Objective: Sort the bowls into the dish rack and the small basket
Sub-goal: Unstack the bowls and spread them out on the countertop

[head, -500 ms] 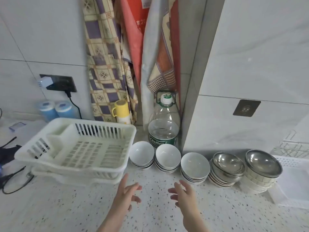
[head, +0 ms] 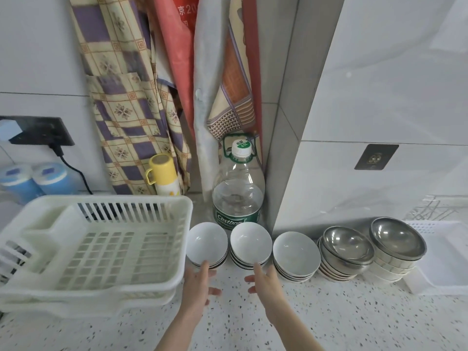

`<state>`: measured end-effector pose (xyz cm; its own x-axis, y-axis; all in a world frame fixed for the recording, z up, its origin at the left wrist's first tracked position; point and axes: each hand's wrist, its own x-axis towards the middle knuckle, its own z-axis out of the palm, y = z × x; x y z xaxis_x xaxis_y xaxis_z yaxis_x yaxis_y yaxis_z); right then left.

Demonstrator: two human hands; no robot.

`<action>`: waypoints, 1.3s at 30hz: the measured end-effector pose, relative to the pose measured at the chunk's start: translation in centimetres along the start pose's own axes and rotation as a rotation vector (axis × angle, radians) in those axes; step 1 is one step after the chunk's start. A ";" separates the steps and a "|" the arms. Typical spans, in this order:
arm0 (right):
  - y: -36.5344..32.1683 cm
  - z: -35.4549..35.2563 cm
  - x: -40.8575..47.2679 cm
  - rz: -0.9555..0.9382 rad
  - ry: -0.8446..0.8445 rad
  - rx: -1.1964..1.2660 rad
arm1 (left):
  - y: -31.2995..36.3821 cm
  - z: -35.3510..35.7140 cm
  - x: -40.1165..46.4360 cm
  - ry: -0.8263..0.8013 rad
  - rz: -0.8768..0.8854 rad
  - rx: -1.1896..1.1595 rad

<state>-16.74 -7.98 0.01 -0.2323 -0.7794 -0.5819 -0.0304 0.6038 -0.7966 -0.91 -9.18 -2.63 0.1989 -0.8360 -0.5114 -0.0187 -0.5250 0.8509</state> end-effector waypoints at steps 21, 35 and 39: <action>-0.3 3.7 2.6 -0.152 0.415 0.099 | 0.4 0.1 2.7 -0.004 0.074 -0.187; 0.0 3.0 1.4 -0.237 0.302 0.354 | 0.4 -0.4 1.6 -0.151 0.087 -0.382; 0.5 1.9 0.5 -0.277 0.226 0.401 | 0.6 -0.1 1.3 -0.178 0.149 -0.455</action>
<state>-14.97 -8.36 -0.97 -0.4732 -0.8182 -0.3264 0.2431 0.2348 -0.9411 -0.55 -10.63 -2.76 0.0559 -0.9314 -0.3597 0.4021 -0.3088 0.8620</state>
